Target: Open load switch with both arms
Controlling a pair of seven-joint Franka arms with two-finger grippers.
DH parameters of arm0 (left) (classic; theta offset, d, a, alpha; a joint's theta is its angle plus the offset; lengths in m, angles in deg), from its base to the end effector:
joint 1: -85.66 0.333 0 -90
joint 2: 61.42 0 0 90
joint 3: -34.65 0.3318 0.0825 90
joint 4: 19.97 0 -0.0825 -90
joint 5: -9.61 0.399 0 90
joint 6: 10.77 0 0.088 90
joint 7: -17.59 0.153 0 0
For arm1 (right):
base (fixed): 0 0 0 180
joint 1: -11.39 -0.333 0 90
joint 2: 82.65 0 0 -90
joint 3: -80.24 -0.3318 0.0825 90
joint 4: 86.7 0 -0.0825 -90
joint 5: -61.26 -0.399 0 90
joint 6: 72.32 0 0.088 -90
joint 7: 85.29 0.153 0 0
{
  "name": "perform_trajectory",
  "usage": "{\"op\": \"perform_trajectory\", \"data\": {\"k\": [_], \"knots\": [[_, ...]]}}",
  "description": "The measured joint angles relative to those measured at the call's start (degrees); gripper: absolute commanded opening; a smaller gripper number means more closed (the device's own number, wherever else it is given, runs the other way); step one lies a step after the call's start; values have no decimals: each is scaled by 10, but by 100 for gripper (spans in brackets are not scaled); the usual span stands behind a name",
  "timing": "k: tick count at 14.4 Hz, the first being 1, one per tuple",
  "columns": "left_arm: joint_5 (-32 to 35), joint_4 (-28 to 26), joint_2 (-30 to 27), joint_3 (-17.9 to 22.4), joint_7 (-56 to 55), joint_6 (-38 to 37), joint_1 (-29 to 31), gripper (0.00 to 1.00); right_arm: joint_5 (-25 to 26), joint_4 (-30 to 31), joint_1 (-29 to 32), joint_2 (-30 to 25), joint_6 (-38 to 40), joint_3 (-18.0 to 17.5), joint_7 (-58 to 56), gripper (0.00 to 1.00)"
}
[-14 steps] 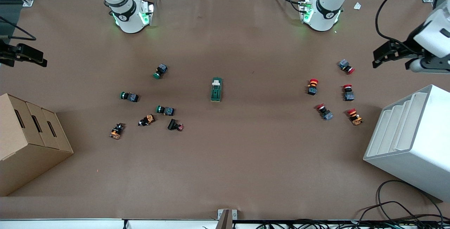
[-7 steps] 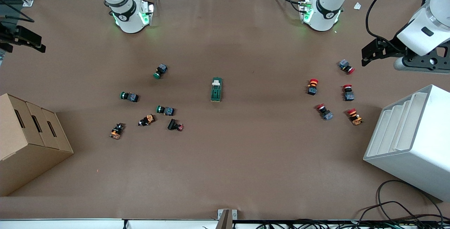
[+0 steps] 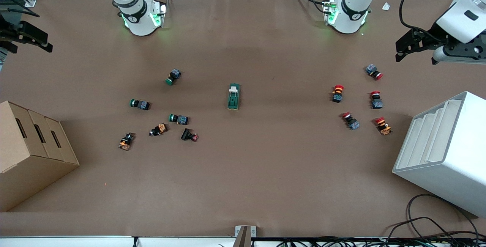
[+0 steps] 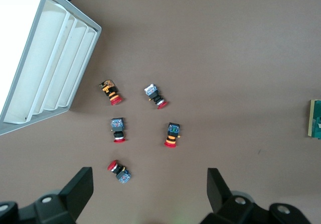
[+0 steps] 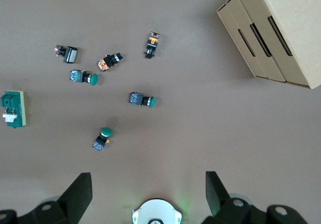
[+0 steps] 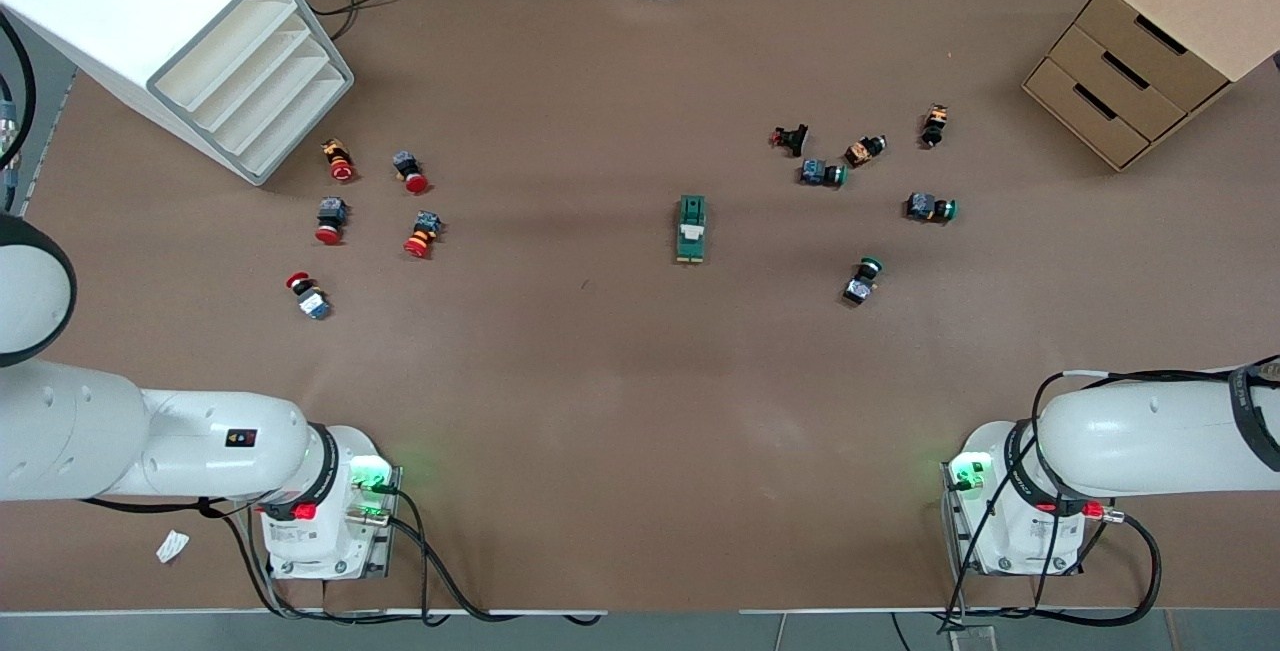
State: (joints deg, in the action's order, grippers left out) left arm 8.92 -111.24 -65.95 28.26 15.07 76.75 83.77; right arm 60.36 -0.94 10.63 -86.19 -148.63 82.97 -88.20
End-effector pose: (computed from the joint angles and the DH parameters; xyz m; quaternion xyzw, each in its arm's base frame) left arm 0.5337 -0.0820 0.6233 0.9987 -0.0504 0.0064 0.0022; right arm 0.5176 -0.0160 0.6438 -0.9986 -0.0098 0.0511 0.0114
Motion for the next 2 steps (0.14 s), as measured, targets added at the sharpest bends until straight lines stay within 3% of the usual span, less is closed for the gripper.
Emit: {"op": "perform_trajectory", "data": {"k": [2], "knots": [[0,-1,0,0,0,0,0,100,-2,2,0,-1,-1,0,0,100]]}}
